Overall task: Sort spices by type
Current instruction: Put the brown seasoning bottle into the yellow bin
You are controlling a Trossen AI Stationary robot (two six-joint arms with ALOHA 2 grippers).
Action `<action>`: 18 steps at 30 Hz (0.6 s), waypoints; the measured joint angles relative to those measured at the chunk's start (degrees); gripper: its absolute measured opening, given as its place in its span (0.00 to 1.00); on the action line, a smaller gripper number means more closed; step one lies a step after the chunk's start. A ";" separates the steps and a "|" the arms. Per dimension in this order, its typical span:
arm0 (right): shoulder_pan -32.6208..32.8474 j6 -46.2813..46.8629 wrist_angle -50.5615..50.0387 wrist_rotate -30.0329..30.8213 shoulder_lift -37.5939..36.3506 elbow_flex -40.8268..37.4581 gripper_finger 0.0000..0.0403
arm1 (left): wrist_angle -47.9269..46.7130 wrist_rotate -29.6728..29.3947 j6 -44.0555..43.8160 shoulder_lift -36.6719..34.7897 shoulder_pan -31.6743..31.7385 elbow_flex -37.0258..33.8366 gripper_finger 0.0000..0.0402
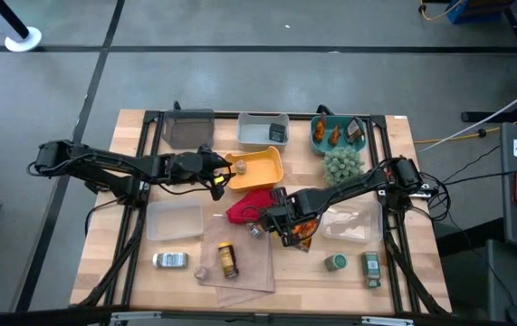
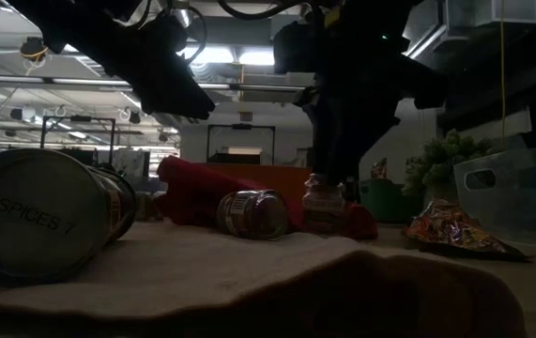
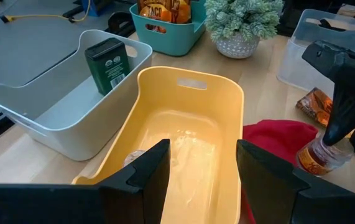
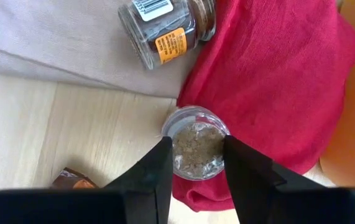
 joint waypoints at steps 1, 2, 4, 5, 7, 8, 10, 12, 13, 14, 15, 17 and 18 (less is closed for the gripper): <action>0.00 0.00 -0.01 0.00 0.01 -0.02 0.31 | 0.00 0.00 0.06 0.00 0.00 0.00 0.43; 0.00 0.00 -0.02 0.01 0.02 -0.02 0.31 | 0.00 0.00 0.07 0.00 0.00 0.00 0.43; 0.00 0.01 -0.21 0.04 0.02 0.19 0.31 | 0.00 0.00 0.01 0.00 0.00 0.00 0.43; 0.00 0.02 -0.82 0.04 0.02 0.68 0.31 | 0.00 0.00 -0.01 0.00 0.00 0.00 0.43; 0.00 0.04 -2.30 0.02 0.21 2.10 0.31 | 0.00 0.00 0.01 0.00 0.00 0.00 0.43; 0.00 0.01 -2.99 -0.02 0.33 2.79 0.31 | 0.00 0.00 0.08 0.00 0.00 0.00 0.43; -0.02 -0.05 -3.92 -0.05 0.53 4.04 0.31 | 0.01 0.00 0.06 0.00 0.00 0.00 0.43; -0.11 -0.18 -4.78 -0.13 0.66 5.34 0.31 | 0.02 0.00 0.00 0.00 0.00 0.00 0.43; -0.29 -0.31 -5.15 -0.13 0.65 6.01 0.31 | 0.00 0.00 -0.01 0.00 0.00 0.00 0.43; -0.46 -0.37 -5.28 -0.17 0.55 6.47 0.31 | 0.01 0.00 -0.03 0.00 0.00 0.00 0.43; -0.52 -0.35 -5.61 -0.10 0.55 6.84 0.31 | 0.00 0.00 -0.03 0.00 0.00 0.00 0.43; -1.00 -0.36 -6.86 -0.14 0.55 7.36 0.31 | 0.00 0.00 -0.04 0.00 0.00 0.00 0.43; -1.25 -0.37 -7.35 -0.19 0.55 7.68 0.31 | 0.01 0.00 -0.02 0.00 0.00 0.00 0.43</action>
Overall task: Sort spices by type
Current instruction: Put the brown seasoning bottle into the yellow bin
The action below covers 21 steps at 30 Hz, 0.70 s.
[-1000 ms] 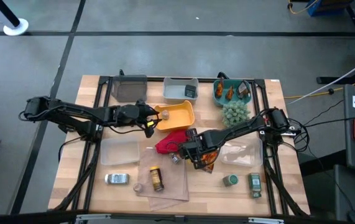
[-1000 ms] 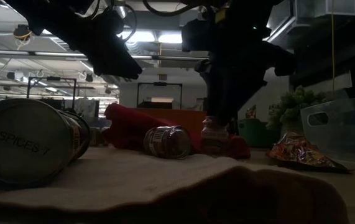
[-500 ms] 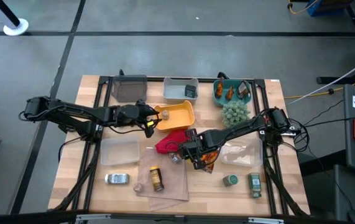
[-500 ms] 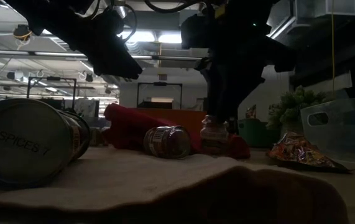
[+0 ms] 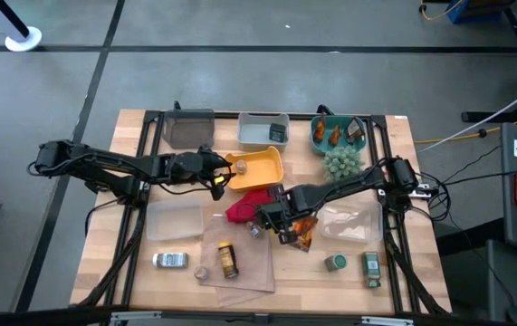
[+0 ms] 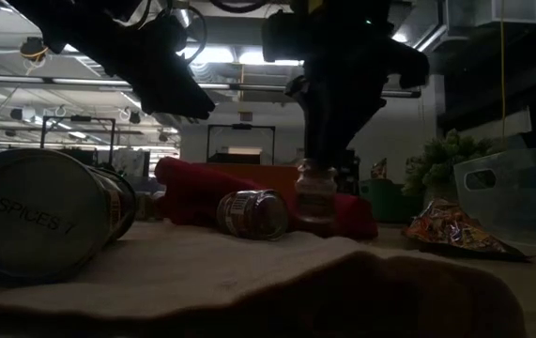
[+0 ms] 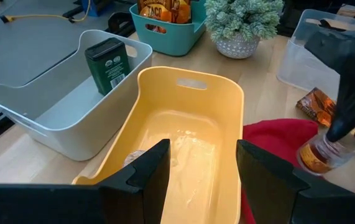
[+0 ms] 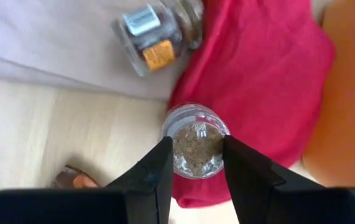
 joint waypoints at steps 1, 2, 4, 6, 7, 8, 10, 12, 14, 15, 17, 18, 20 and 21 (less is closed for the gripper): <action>-0.21 0.00 -0.35 -0.02 0.00 0.42 0.31 | 0.02 0.00 0.08 0.00 0.00 0.00 0.43; -0.48 0.00 -0.49 0.02 -0.05 0.74 0.31 | 0.02 0.00 0.17 0.00 0.00 0.00 0.43; -1.15 -0.02 -1.25 0.00 -0.11 1.30 0.31 | 0.01 0.00 0.27 0.00 0.00 0.00 0.43; -1.76 -0.09 -2.40 -0.03 -0.11 2.15 0.31 | 0.00 0.00 0.30 0.00 0.00 0.00 0.43; -2.12 -0.33 -3.05 -0.03 -0.11 2.80 0.31 | 0.02 0.00 0.30 0.00 0.00 0.00 0.43; -2.44 -0.80 -3.67 -0.04 -0.11 3.50 0.31 | 0.00 0.00 0.32 0.00 0.00 0.00 0.43; -3.15 -1.27 -5.31 -0.03 -0.11 5.09 0.31 | 0.00 0.00 0.32 0.00 0.00 0.00 0.43; -3.95 -1.72 -6.52 -0.03 -0.11 6.91 0.31 | 0.00 0.00 0.32 0.00 0.00 0.00 0.43; -4.85 -2.96 -7.22 -0.02 -0.17 8.74 0.31 | 0.02 0.00 0.32 0.00 0.00 0.00 0.43; -5.33 -3.56 -7.68 -0.03 -0.21 9.62 0.31 | 0.01 0.00 0.34 0.00 0.00 0.00 0.43; -6.35 -4.57 -8.07 -0.03 -0.22 11.31 0.31 | 0.01 0.00 0.34 0.00 0.00 0.00 0.43; -6.98 -5.23 -8.02 -0.03 -0.22 12.17 0.31 | 0.02 0.00 0.34 0.00 0.00 0.00 0.43; -8.17 -6.27 -8.02 -0.02 -0.24 13.82 0.31 | 0.01 0.00 0.34 0.00 0.00 0.00 0.43; -8.84 -7.00 -8.00 -0.03 -0.26 14.59 0.31 | 0.00 0.00 0.34 0.00 0.00 0.00 0.43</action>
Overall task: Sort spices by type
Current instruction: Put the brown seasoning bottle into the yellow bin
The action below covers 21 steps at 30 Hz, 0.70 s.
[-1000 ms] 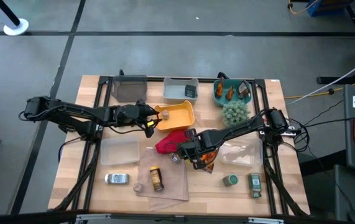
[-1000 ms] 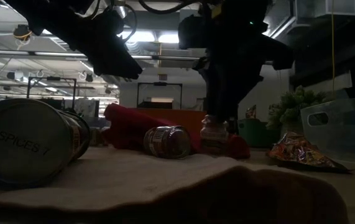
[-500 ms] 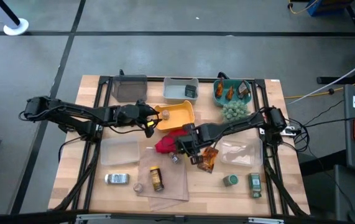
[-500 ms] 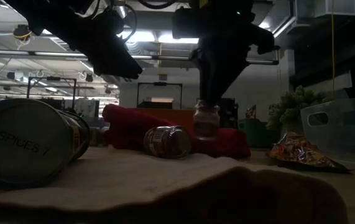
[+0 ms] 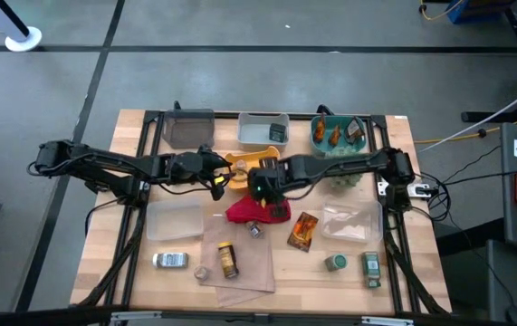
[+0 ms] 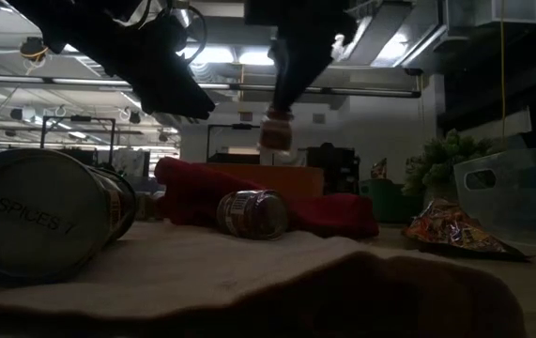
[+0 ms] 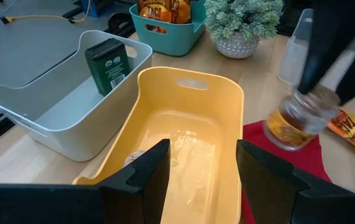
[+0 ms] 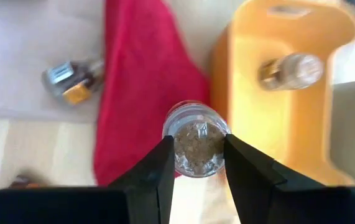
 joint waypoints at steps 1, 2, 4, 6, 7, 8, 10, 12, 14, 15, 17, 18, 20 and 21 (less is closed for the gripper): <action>-0.63 -0.40 -0.02 0.02 -0.02 0.70 0.31 | 0.00 0.00 0.00 0.00 0.00 0.00 0.43; -1.29 -0.83 -0.04 0.00 -0.02 1.44 0.31 | 0.01 0.00 0.00 0.00 0.00 0.00 0.43; -2.69 -1.86 0.05 0.00 -0.05 2.72 0.31 | 0.02 0.00 0.02 0.00 0.00 0.00 0.43; -4.32 -2.97 0.57 0.00 -0.16 3.30 0.31 | 0.01 0.00 0.01 0.00 0.00 0.00 0.43; -5.19 -3.29 0.77 0.03 -0.17 3.38 0.31 | 0.01 0.00 0.00 0.00 0.00 0.00 0.43; -6.13 -3.41 0.80 0.04 -0.17 3.39 0.31 | 0.00 0.00 0.01 0.00 0.00 0.00 0.43; -8.14 -3.49 0.83 0.02 -0.17 3.39 0.31 | 0.00 0.00 0.02 0.00 0.00 0.00 0.43; -10.10 -3.49 1.09 0.02 0.24 3.44 0.31 | 0.00 0.00 0.02 0.00 0.00 0.00 0.43; -12.01 -3.51 1.02 0.00 0.87 3.29 0.31 | 0.00 0.00 0.02 0.00 0.00 0.00 0.43; -12.83 -3.52 1.56 -0.35 1.28 3.09 0.31 | -0.02 -0.01 0.02 0.00 0.00 0.00 0.43; -14.62 -3.53 1.87 -2.99 2.20 3.07 0.31 | -0.13 -0.01 0.02 0.00 0.00 0.00 0.43; -15.36 -3.52 2.01 -4.73 2.80 3.07 0.31 | -0.12 0.00 0.02 0.00 0.00 0.00 0.43; -16.67 -3.53 2.40 -7.61 4.15 3.07 0.31 | -0.17 0.00 0.02 0.00 0.00 0.00 0.43; -17.10 -3.53 2.38 -8.39 4.91 3.06 0.31 | -0.17 0.00 0.02 0.00 0.00 0.00 0.43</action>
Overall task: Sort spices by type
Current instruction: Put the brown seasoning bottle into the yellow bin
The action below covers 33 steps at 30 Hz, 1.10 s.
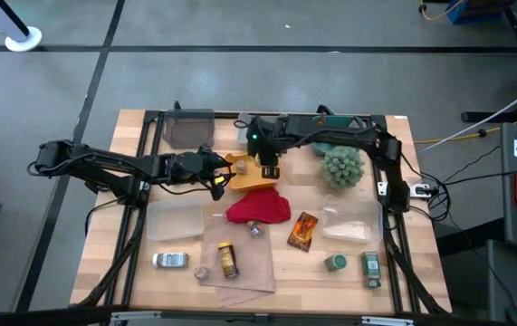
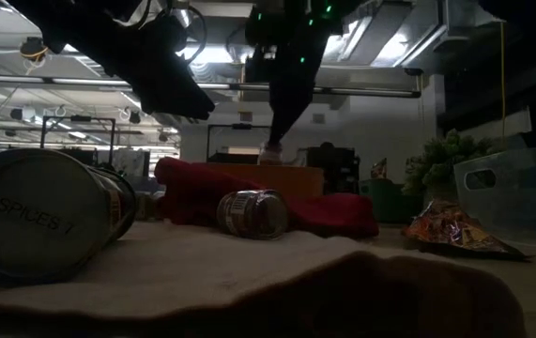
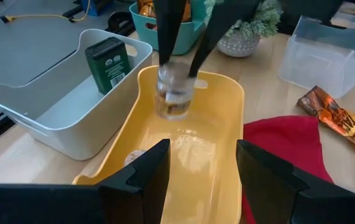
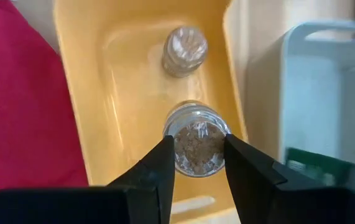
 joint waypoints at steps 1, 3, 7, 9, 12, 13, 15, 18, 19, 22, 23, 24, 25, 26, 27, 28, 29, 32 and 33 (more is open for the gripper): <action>-0.36 -0.02 0.04 -0.35 0.77 -0.04 0.31 | 0.08 -0.02 0.00 0.00 0.00 0.00 0.43; -0.77 -0.01 0.29 -0.42 2.23 -0.06 0.31 | -0.05 0.00 0.00 0.00 0.02 0.00 0.43; -1.14 -0.12 1.27 -0.14 4.78 -0.08 0.31 | -0.04 -0.01 0.00 0.00 0.00 0.00 0.43; -1.10 -1.04 1.80 -0.09 6.02 -0.08 0.31 | -0.05 -0.01 0.00 0.00 0.00 0.00 0.43; -0.99 -1.32 2.70 -0.18 7.26 -0.08 0.31 | -0.05 -0.02 0.00 0.00 0.00 0.00 0.43; -0.99 -1.32 2.90 -0.18 7.55 -0.08 0.31 | -0.05 -0.02 0.02 0.00 0.00 0.00 0.43; -0.99 -1.31 2.80 -0.13 8.04 -0.08 0.31 | -0.05 -0.01 0.02 0.00 0.00 0.00 0.43; -0.98 -1.29 2.77 -0.11 8.12 -0.08 0.31 | -0.05 -0.01 0.46 0.00 0.03 0.00 0.43; -0.97 -1.25 2.91 -0.09 8.12 -0.08 0.31 | -0.05 -0.01 0.95 0.00 0.09 0.00 0.43; -0.97 -1.21 2.47 -0.07 8.12 -0.08 0.31 | -0.04 -0.02 1.54 0.00 0.09 0.00 0.43; -0.97 -1.20 2.47 -0.07 8.12 -0.08 0.31 | -0.05 -0.02 1.66 0.00 0.09 0.00 0.43; -0.97 -1.20 2.54 -0.08 8.12 -0.08 0.31 | -0.03 -0.02 1.73 0.00 0.09 0.00 0.43; -0.98 -1.20 2.59 -0.10 8.12 -0.08 0.31 | -0.03 -0.02 1.71 0.00 0.09 0.00 0.43; -0.97 -1.19 2.60 -0.19 8.12 -0.08 0.31 | -0.03 -0.02 1.56 0.00 0.09 0.00 0.43; -0.97 -1.14 2.59 -0.33 8.12 -0.08 0.32 | -0.04 -0.02 1.40 0.00 0.09 0.00 0.43; -0.97 -1.12 2.56 -0.48 8.12 -0.08 0.33 | -0.03 -0.01 1.31 0.00 0.09 0.00 0.43; -0.97 -1.08 2.52 -0.61 8.12 -0.08 0.34 | -0.03 -0.02 1.29 0.00 0.09 0.00 0.43; -0.97 -1.08 2.51 -0.61 8.12 -0.08 0.42 | -0.03 -0.02 1.25 0.00 0.09 0.00 0.43; -0.96 -1.06 2.58 -0.61 8.12 -0.08 0.45 | -0.03 -0.02 1.25 0.00 0.07 0.00 0.43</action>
